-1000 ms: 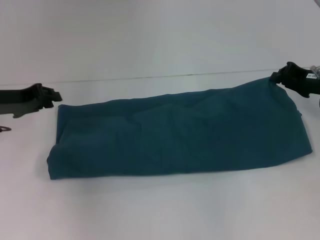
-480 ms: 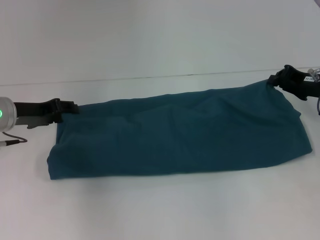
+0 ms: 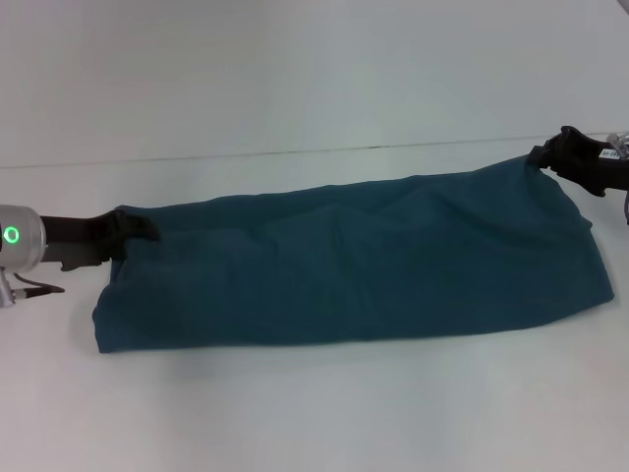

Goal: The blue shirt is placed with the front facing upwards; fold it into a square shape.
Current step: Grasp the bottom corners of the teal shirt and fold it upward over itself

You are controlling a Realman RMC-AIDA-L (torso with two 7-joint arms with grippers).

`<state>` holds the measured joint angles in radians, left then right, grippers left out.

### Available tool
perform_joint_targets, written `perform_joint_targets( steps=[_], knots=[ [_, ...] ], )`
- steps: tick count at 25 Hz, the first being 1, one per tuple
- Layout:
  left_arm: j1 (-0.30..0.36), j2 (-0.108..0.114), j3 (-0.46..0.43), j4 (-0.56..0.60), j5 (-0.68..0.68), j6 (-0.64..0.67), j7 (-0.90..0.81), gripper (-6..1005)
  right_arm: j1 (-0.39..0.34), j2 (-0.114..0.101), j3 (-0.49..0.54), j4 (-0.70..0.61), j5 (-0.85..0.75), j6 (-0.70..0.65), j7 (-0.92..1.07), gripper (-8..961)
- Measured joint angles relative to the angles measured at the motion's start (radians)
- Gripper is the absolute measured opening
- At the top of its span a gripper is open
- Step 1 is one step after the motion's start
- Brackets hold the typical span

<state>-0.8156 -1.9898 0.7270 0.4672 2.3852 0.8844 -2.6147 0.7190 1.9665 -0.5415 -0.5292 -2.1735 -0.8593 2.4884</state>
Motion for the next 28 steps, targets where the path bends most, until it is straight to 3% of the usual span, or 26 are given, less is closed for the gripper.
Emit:
perform_joint_targets(
  steps=[14, 28],
  knots=[
    [-0.033, 0.005, 0.006, -0.081, 0.046, -0.108, -0.004, 585, -0.001, 0.000, 0.001, 0.000, 0.000, 0.000, -0.005, 20],
    [-0.062, -0.006, 0.034, -0.093, 0.068, -0.108, -0.004, 547, -0.003, 0.000, 0.003, 0.000, 0.000, 0.003, -0.005, 20]
  ],
)
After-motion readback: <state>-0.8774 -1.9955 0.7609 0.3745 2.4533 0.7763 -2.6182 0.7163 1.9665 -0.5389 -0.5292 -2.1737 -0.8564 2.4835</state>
